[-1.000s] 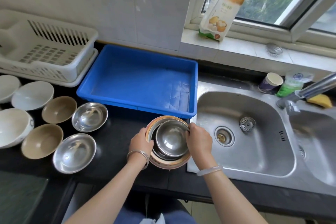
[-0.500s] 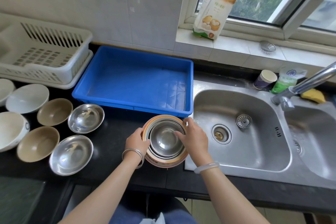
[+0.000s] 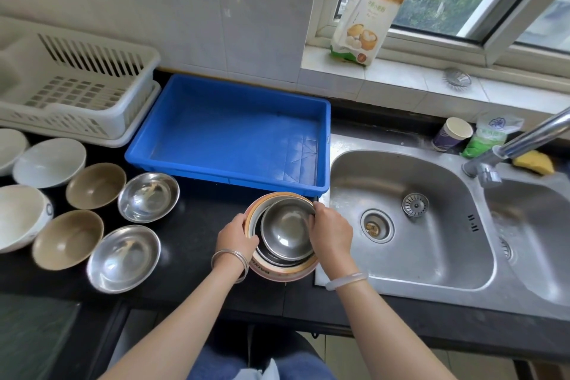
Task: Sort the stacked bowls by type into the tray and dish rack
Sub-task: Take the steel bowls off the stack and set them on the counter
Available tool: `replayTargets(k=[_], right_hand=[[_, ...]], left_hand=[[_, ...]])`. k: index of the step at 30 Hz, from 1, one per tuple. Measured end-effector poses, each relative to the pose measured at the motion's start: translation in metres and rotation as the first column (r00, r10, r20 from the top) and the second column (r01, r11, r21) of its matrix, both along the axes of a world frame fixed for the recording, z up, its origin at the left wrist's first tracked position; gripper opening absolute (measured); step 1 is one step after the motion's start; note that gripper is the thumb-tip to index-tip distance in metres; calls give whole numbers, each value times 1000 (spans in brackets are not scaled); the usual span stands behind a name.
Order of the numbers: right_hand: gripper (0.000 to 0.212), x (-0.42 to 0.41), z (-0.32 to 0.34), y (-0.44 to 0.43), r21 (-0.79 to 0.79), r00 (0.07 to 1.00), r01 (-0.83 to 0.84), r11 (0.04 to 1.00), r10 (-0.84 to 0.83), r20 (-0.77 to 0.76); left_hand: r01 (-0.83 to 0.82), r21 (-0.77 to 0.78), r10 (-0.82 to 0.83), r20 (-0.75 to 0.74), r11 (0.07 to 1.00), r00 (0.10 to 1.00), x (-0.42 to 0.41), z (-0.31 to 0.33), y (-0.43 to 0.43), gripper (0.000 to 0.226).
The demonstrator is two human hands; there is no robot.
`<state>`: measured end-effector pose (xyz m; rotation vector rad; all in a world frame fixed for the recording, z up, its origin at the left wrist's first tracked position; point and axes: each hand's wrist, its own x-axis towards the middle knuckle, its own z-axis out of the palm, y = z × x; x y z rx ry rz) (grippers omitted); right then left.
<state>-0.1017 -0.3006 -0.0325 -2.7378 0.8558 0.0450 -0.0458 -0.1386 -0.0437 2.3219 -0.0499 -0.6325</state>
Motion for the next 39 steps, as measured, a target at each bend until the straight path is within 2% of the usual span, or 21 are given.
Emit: replayTargets(k=[6,11,14,18,21,25,29,33,36,39], right_hand=[[12,1,10,-4,31,995,24,999,-27,94],[9,-6,19,-13,199,949,144,969,-192,249],[15,-11,22,-22,262,918,180,948,-258,301],[14,-17,19,-27,323,899,216,922,-317,303],[13,-20,16,-27,369,891,226,902,-345,296],[15,-23,19,-29,412,870,247,877,-387,304],[15,-22,25,-36,437,858,253,863,-409,310],[14,-19,31,-38,465,856,235,854,-408,318],[5,-14,39,-37,518,848,193,833,-407,339],[6,-3,48,-35,609,853,108,785,-388,349]], left_hand=[[-8,1,8,7,1000,1000,0,-3,0,28],[-6,65,4,32,998,999,-1,-2,-6,31],[4,127,-14,76,992,997,-2,0,-13,37],[-20,152,-1,135,988,991,-4,3,-18,34],[-35,98,21,142,995,990,-1,5,-17,33],[19,74,-32,183,997,983,-1,13,-16,34],[68,76,-89,338,995,937,-1,20,-16,19],[20,38,-33,360,999,932,5,31,-15,13],[-84,-66,100,317,994,943,14,42,-11,11],[-175,-132,209,316,976,926,24,51,6,10]])
